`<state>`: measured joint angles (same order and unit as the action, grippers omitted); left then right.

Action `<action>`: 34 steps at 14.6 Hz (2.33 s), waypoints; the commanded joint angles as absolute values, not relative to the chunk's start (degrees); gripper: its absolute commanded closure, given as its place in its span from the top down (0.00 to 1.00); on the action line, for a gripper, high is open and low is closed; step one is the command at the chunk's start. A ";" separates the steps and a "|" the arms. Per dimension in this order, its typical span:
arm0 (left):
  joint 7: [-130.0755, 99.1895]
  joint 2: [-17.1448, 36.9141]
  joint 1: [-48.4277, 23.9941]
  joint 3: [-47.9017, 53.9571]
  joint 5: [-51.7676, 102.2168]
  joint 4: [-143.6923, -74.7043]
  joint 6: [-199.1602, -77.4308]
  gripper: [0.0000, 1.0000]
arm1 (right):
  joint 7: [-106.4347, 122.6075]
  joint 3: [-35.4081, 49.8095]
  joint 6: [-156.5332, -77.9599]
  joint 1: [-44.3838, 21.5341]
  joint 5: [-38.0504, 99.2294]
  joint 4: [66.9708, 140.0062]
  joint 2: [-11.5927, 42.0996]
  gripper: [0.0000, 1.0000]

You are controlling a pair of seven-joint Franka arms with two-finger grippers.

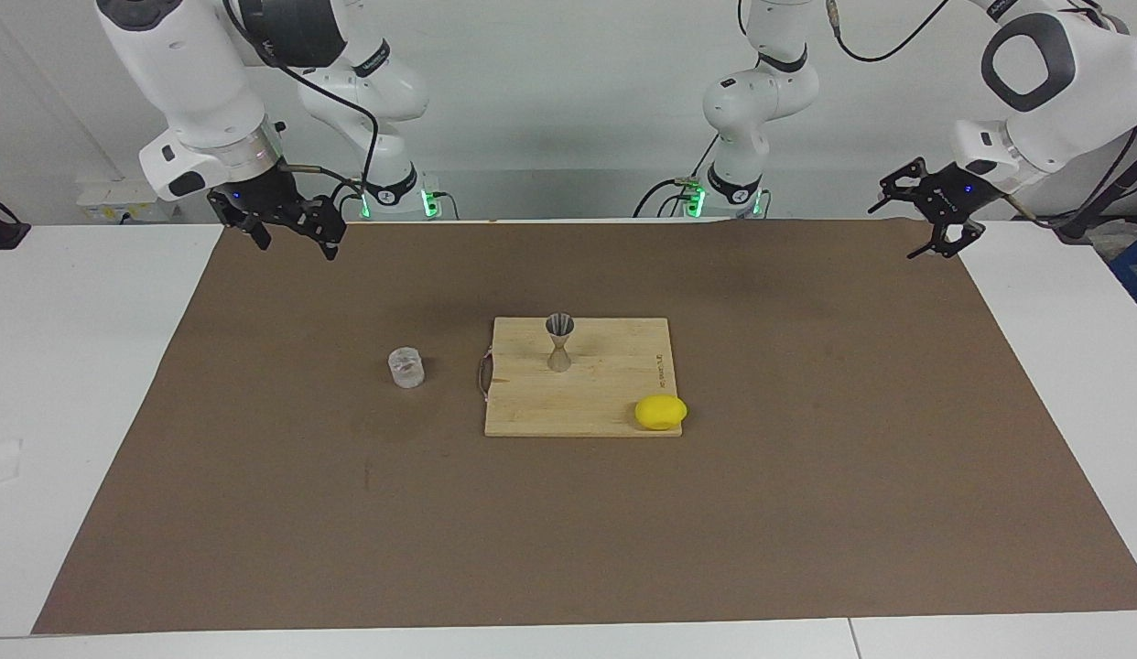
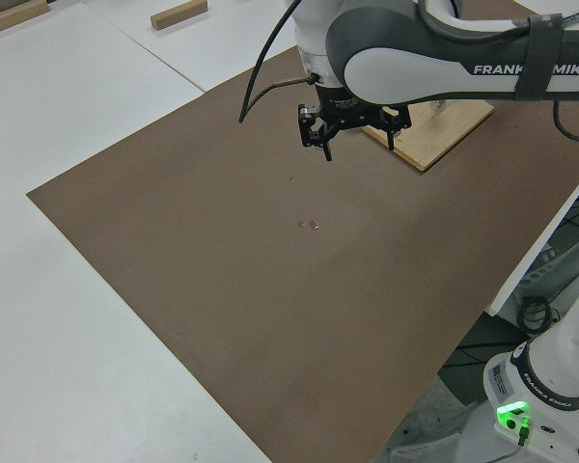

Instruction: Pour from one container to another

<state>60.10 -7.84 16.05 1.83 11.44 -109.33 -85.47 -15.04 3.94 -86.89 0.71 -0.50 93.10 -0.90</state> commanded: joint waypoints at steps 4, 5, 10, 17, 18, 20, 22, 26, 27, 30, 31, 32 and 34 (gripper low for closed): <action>25.45 -7.82 7.49 5.53 -0.16 -103.89 -81.83 1.00 | -13.80 4.31 -88.15 1.41 -0.79 94.48 -2.02 1.00; 21.14 -7.91 5.64 5.80 -0.44 -103.80 -82.44 1.00 | -13.80 4.31 -88.15 1.41 -0.79 94.40 -2.02 1.00; 2.76 -8.09 0.61 5.98 -0.44 -104.59 -86.90 1.00 | -13.80 4.31 -88.15 1.41 -0.79 94.39 -2.02 1.00; 0.53 -8.26 3.33 5.19 -0.35 -105.56 -90.62 1.00 | -13.80 4.31 -88.24 1.41 -0.79 94.48 -2.02 1.00; 0.53 -8.35 3.43 5.19 -0.35 -105.56 -90.53 1.00 | -13.80 4.31 -88.16 1.41 -0.79 94.48 -2.02 1.00; 0.53 -8.35 3.34 5.19 -0.35 -105.64 -89.83 1.00 | -13.80 4.31 -88.16 1.41 -0.79 94.48 -2.02 1.00; -0.08 -8.18 3.69 5.10 -0.26 -105.47 -91.22 1.00 | -13.80 4.31 -88.15 1.41 -0.70 94.48 -2.02 1.00; -2.55 -7.56 4.13 5.18 0.70 -104.33 -91.76 1.00 | -13.80 4.31 -88.15 1.41 -0.79 94.39 -2.02 1.00; -2.20 -7.56 4.22 5.19 0.36 -104.33 -92.02 1.00 | -13.80 4.31 -88.15 1.41 -0.79 94.48 -2.02 1.00; -2.20 -5.12 4.57 5.19 0.61 -102.50 -93.69 1.00 | -13.80 4.31 -88.15 1.41 -0.79 94.40 -1.93 1.00; -2.20 -2.40 4.22 5.19 0.62 -99.17 -92.82 1.00 | -13.80 4.31 -88.24 1.41 -0.79 94.48 -2.02 1.00; -2.28 -1.76 4.65 5.19 0.79 -98.36 -92.64 1.00 | -13.80 4.31 -88.24 1.41 -0.79 94.40 -2.02 1.00; -2.81 -2.02 4.13 5.10 0.62 -98.70 -91.49 1.00 | -13.80 4.31 -88.15 1.41 -0.79 94.39 -2.02 1.00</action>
